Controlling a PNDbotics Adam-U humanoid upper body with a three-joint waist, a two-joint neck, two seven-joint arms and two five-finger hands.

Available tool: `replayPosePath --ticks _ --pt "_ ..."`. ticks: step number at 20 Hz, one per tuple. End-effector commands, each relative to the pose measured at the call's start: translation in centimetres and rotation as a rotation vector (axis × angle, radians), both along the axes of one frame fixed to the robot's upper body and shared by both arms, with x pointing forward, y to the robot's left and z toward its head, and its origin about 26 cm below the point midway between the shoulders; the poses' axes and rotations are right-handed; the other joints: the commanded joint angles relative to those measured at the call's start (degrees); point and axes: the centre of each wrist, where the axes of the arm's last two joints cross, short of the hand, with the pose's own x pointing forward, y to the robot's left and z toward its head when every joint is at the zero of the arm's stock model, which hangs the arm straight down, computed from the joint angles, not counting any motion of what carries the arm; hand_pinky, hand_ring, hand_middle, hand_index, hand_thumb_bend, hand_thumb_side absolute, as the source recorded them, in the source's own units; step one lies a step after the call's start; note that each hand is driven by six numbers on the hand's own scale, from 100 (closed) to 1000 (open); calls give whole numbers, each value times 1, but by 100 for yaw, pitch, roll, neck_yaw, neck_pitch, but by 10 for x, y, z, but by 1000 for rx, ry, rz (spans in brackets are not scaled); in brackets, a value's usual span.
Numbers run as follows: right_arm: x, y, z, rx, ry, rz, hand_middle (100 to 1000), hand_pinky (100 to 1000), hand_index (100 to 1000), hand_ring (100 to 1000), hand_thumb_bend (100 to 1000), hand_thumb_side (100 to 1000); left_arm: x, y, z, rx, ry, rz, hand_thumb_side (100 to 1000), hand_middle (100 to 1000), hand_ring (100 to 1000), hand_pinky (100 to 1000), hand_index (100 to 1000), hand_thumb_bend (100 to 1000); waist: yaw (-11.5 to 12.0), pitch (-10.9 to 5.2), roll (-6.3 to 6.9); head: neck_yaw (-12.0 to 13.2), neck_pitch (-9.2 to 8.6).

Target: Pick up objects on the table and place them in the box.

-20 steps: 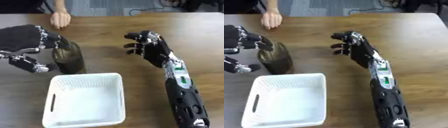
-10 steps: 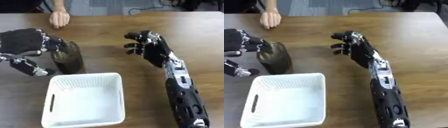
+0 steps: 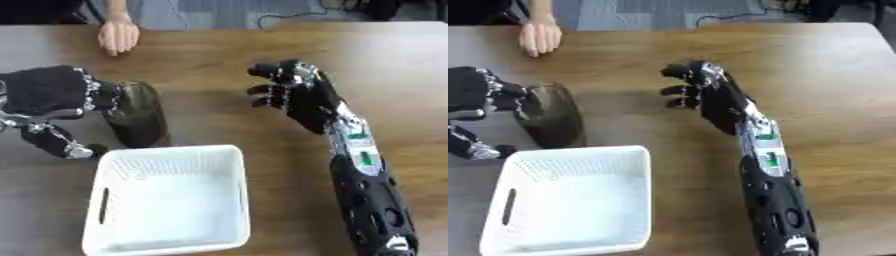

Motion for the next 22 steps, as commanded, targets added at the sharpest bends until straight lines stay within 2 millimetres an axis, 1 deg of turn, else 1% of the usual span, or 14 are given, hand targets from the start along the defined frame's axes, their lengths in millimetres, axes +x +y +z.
replayPosePath --ticks 1,4,10,19,22 --pt "2 0 10 -13 -31 3 961 779 942 829 100 1000 3 11 17 71 -40 0 282 735 121 100 848 369 -9 -70 13 42 -68" --pt "2 0 11 -13 -32 3 961 779 942 829 100 1000 5 13 14 66 -50 8 279 722 118 100 840 362 -16 -64 9 42 -84" --pt "3 0 11 -13 -35 3 960 779 942 829 100 1000 7 10 9 57 -68 -4 267 679 110 100 811 357 -26 -51 3 46 -97" --pt "4 0 13 -15 -42 5 960 779 942 829 100 1000 8 3 9 32 -94 -34 252 660 102 100 799 342 -62 -12 -5 56 -124" --pt "5 1 14 -15 -46 6 960 779 942 829 100 1000 9 1 11 22 -103 -42 244 632 100 100 783 342 -86 5 -7 66 -141"
